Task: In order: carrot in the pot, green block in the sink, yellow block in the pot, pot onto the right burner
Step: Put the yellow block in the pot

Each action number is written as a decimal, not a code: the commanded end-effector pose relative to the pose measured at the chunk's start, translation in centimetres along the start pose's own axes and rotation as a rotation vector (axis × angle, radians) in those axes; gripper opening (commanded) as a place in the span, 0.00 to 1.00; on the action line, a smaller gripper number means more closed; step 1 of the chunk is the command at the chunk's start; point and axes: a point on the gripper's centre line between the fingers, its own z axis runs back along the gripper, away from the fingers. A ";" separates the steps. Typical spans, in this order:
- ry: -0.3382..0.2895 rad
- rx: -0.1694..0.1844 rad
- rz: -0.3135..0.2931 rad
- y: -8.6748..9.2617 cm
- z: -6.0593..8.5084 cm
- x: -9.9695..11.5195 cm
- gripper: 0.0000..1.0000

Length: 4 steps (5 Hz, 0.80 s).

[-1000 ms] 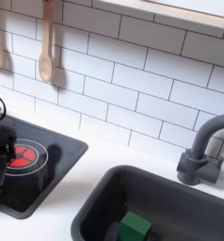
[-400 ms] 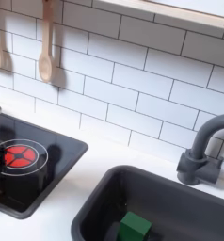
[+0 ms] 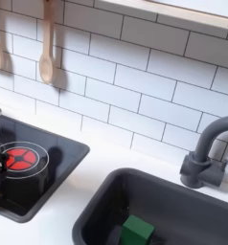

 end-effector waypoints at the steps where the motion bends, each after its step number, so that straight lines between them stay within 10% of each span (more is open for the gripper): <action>1: -0.010 -0.028 -0.012 -0.7 -0.1 1.0 1.00; 4: -0.008 -0.054 -0.027 -1.3 -0.7 2.2 1.00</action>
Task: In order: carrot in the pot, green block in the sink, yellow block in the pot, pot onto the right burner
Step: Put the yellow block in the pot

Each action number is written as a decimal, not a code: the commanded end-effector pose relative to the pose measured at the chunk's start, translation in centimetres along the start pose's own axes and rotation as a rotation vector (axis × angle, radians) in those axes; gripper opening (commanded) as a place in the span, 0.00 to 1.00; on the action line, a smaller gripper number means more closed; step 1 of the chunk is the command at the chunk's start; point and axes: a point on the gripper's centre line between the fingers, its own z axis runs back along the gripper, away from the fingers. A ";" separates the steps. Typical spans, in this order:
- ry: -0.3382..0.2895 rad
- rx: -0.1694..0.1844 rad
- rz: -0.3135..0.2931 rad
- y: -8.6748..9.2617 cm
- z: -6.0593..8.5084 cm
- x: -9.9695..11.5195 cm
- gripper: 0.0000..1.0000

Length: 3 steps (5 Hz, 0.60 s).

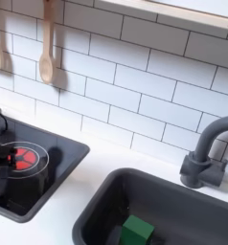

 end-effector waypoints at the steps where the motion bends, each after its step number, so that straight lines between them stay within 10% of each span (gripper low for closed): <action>1: -0.009 -0.012 -0.013 -0.5 -0.4 1.0 1.00; 3: -0.015 -0.017 -0.009 -0.7 -0.6 1.1 1.00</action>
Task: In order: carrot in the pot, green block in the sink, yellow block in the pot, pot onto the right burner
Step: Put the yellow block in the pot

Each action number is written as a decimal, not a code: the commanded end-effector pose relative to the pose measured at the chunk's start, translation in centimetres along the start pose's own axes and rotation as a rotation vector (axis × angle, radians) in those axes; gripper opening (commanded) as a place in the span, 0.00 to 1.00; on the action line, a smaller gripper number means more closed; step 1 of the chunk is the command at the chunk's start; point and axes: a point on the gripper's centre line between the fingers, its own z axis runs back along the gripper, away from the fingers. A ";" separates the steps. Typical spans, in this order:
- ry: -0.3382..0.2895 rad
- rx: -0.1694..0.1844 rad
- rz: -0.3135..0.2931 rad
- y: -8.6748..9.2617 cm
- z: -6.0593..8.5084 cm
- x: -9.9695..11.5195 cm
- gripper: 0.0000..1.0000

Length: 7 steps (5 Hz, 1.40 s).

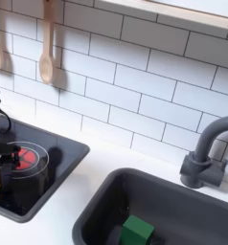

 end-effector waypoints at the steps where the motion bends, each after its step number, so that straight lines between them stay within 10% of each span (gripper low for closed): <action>1: -0.036 -0.028 0.005 -0.2 0.4 0.0 0.00; 4: -0.119 -0.102 0.074 0.3 6.3 3.6 0.00; 7: -0.130 -0.089 0.206 3.8 6.4 8.3 0.00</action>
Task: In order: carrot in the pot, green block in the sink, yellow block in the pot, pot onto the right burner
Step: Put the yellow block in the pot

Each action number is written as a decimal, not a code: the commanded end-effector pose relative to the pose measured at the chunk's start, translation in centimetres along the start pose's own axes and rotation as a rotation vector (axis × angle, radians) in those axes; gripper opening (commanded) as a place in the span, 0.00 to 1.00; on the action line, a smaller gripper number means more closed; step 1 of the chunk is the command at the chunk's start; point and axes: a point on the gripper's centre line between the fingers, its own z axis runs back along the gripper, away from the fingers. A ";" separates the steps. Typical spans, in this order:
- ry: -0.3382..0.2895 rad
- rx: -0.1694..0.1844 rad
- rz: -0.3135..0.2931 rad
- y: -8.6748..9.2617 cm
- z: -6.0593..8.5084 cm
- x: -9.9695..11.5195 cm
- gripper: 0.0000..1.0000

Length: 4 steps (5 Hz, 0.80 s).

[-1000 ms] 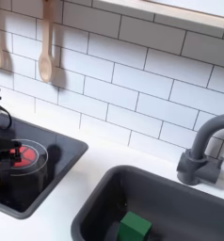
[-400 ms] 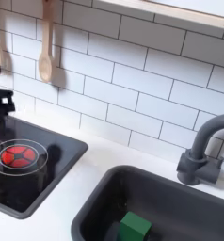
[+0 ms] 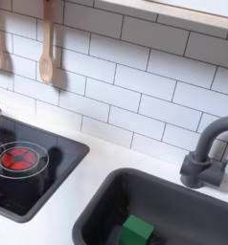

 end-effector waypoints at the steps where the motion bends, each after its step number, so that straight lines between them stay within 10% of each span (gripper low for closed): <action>1: -0.028 0.004 0.059 1.1 0.1 3.6 0.00; 4: -0.119 -0.008 0.089 2.0 1.0 6.1 0.00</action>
